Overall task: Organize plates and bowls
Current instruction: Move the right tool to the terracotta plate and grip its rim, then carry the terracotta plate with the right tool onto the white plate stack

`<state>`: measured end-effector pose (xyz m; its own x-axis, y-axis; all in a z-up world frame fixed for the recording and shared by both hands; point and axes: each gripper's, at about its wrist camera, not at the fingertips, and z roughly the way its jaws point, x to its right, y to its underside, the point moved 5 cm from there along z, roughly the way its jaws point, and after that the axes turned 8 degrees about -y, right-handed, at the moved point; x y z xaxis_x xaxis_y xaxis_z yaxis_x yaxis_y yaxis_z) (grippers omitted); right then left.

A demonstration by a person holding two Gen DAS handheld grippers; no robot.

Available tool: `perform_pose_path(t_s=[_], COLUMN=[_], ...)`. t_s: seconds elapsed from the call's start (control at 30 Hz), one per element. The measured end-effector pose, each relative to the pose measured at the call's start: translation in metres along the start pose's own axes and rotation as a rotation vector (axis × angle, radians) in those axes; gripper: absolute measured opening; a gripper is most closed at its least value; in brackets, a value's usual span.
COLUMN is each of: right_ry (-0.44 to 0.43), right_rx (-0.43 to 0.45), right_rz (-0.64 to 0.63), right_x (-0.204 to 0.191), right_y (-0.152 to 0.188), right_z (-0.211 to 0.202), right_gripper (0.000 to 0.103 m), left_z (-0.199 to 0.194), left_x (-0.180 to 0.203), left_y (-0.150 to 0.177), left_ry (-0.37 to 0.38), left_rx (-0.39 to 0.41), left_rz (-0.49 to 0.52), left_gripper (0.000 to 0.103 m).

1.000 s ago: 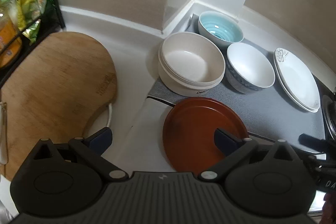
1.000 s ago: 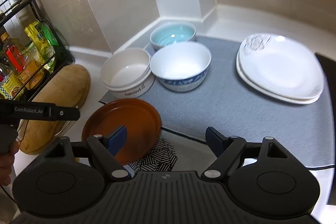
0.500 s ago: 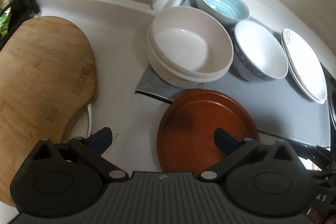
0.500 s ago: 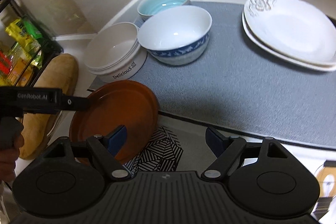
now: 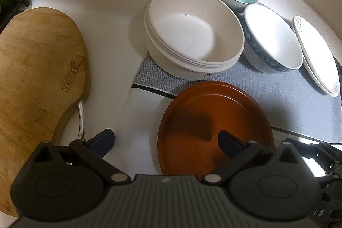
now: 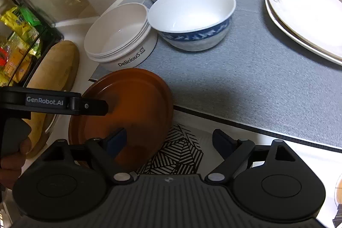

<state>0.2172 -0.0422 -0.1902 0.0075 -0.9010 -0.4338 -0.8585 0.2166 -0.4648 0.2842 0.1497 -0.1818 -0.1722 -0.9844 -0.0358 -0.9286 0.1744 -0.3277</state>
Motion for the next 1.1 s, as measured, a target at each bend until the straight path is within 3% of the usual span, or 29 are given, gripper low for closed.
perform_pose_path(t_s=[0.13,0.2,0.27,0.3,0.4,0.43,0.47,0.57,1.1], right_ry=[-0.009,-0.025,-0.057,-0.074,-0.077,-0.066,-0.058,-0.076,-0.036], right_rx=[-0.003,-0.002,-0.007,-0.012,-0.012,-0.008,-0.006,0.003,0.047], right_rz=[-0.017,-0.027,-0.035,-0.035,-0.021,-0.017,-0.009,0.034,0.046], right_x=[-0.004,-0.007,-0.009,-0.010,-0.009,-0.007,-0.005,0.002,0.008], right_y=[0.000,0.000,0.001,0.001,0.003,0.004,0.004,0.005,0.009], right_z=[0.002,0.001,0.001,0.001,0.001,0.001,0.000,-0.002,-0.024], right_gripper=[0.089,0.074,0.047,0.044,0.028,0.018,0.016,0.015,0.014], left_z=[-0.002,-0.007,-0.010,-0.011,-0.009,-0.007,-0.006,-0.009,-0.036], left_x=[0.001,0.005,0.011,0.013,0.012,0.011,0.010,0.009,0.024], left_y=[-0.001,0.000,0.002,0.003,0.004,0.004,0.005,0.006,0.017], left_ry=[0.008,0.013,0.050,0.075,0.029,0.019,0.014,0.015,0.043], left_rx=[0.021,0.042,0.045,0.037,0.050,0.050,0.049,0.057,0.134], left_rz=[0.009,0.038,0.070,0.075,0.084,0.082,0.078,0.096,0.181], left_gripper=[0.102,0.092,0.070,0.063,0.041,0.037,0.029,0.020,0.018])
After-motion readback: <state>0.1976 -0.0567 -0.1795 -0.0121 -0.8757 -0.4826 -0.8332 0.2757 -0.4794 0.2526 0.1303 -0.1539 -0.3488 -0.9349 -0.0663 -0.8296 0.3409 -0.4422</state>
